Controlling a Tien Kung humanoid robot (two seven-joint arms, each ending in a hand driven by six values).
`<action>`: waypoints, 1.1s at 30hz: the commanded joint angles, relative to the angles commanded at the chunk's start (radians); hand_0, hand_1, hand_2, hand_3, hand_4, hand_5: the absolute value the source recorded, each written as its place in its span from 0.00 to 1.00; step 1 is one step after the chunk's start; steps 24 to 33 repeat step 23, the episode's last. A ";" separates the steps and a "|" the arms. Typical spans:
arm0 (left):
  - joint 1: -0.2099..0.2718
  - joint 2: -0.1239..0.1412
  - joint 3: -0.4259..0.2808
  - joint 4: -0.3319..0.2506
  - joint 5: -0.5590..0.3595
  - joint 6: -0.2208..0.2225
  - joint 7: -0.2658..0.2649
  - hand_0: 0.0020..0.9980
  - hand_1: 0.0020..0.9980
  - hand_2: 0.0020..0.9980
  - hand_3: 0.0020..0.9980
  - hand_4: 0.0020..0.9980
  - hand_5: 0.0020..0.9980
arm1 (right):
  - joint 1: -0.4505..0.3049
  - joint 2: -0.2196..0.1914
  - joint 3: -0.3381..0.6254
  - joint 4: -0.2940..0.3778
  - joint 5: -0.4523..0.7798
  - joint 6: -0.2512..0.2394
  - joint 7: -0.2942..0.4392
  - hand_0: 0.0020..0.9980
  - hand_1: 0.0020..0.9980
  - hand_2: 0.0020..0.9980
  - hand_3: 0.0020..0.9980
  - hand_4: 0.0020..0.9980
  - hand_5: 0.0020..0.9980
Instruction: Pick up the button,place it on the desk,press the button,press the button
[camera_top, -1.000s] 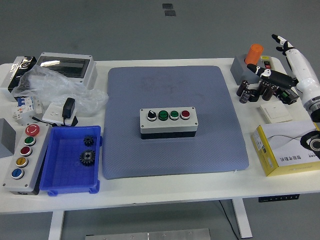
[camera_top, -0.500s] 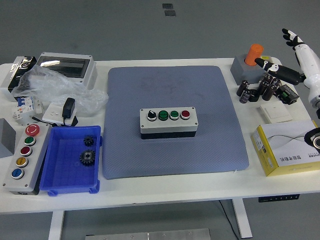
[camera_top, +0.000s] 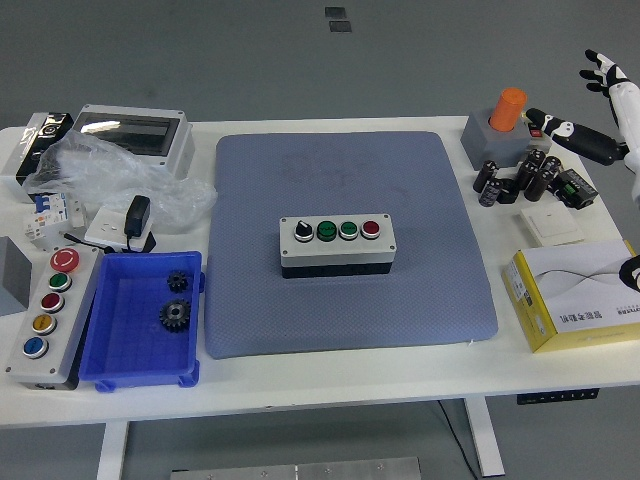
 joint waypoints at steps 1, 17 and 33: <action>0.000 0.000 0.000 0.000 0.000 0.000 0.000 0.67 0.70 0.62 0.65 0.63 0.40 | -0.001 0.000 0.003 0.001 -0.001 0.000 -0.001 0.83 0.83 0.89 1.00 1.00 0.63; 0.005 -0.001 0.007 0.000 -0.008 0.000 0.000 0.67 0.69 0.62 0.65 0.63 0.40 | -0.002 -0.004 0.019 0.009 0.006 -0.010 0.006 0.82 0.80 0.89 1.00 1.00 0.62; 0.007 0.000 0.007 0.001 -0.008 0.000 0.000 0.67 0.69 0.62 0.65 0.63 0.40 | -0.006 -0.006 0.035 0.011 0.007 -0.014 0.009 0.81 0.80 0.89 1.00 1.00 0.60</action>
